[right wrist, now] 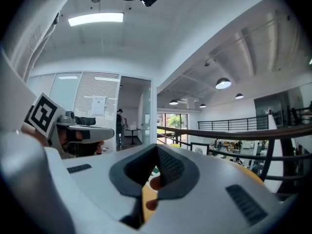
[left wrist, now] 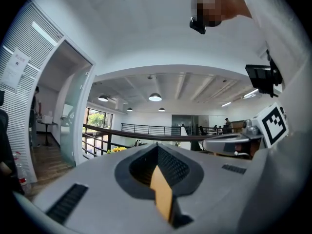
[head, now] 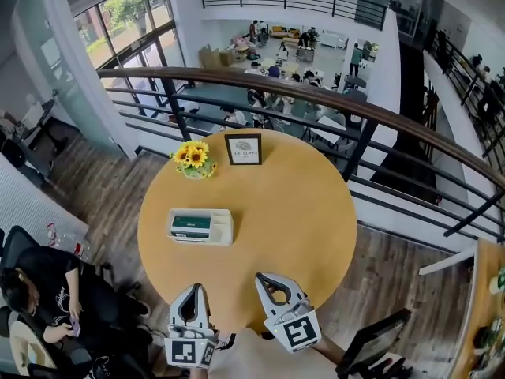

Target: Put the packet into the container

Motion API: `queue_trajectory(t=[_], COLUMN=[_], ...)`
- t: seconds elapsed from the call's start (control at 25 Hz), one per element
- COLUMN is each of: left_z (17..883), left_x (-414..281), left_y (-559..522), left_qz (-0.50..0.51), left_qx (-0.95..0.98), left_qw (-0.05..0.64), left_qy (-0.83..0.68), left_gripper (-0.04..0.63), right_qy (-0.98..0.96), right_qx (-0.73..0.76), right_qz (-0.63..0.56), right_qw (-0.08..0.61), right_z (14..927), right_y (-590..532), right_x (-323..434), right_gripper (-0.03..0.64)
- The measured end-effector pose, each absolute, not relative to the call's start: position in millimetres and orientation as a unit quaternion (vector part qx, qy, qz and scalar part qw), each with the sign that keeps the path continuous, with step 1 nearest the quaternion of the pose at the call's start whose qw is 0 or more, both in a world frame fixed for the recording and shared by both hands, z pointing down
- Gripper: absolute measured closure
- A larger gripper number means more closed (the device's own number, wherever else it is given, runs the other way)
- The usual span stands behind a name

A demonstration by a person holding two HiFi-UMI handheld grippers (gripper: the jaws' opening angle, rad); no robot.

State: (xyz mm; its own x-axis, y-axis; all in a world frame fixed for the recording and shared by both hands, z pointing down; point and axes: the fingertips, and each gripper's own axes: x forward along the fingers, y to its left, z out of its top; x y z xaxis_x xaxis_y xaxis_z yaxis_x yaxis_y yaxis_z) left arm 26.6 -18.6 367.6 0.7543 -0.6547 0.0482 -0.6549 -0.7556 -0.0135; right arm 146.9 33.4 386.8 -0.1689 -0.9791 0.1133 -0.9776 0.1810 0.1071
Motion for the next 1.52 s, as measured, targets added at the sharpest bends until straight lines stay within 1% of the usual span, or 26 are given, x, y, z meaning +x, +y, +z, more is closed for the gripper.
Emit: queue_trajectory(t=[0.24, 0.44, 0.68, 1.0, 1.2, 1.52], left_z=[375.5, 370.8, 369.1, 390.1, 386.2, 382.1], left_x=[39.9, 35.1, -9.2, -83.3, -100.7, -106.1], left_y=[-3.9, -1.0, 23.2, 58.6, 91.0, 123.7], left_qz=[0.034, 0.019, 0.013, 0.009, 0.002, -0.007], left_qx=[0.945, 0.951, 0.951, 0.954, 0.959, 0.964], left_qw=[0.005, -0.007, -0.011, 0.011, 0.017, 0.018], left_qy=[-0.324, -0.309, -0.309, -0.301, -0.284, -0.264], left_gripper=[0.589, 0.591, 0.591, 0.591, 0.591, 0.591], right_qy=[-0.76, -0.746, -0.743, -0.735, -0.72, -0.705], right_qx=[0.643, 0.66, 0.661, 0.671, 0.685, 0.7], right_qz=[0.014, 0.012, 0.006, 0.004, 0.004, -0.004], right_qw=[0.093, 0.095, 0.104, 0.102, 0.11, 0.114], right_z=[398.3, 404.2, 400.3, 412.4, 409.4, 404.9], right_y=[64.1, 78.0, 102.1, 140.9, 179.1, 213.4], right_x=[145.2, 140.6, 99.9, 22.2, 2.2, -8.6], right_gripper=[0.614, 0.614, 0.614, 0.614, 0.614, 0.614])
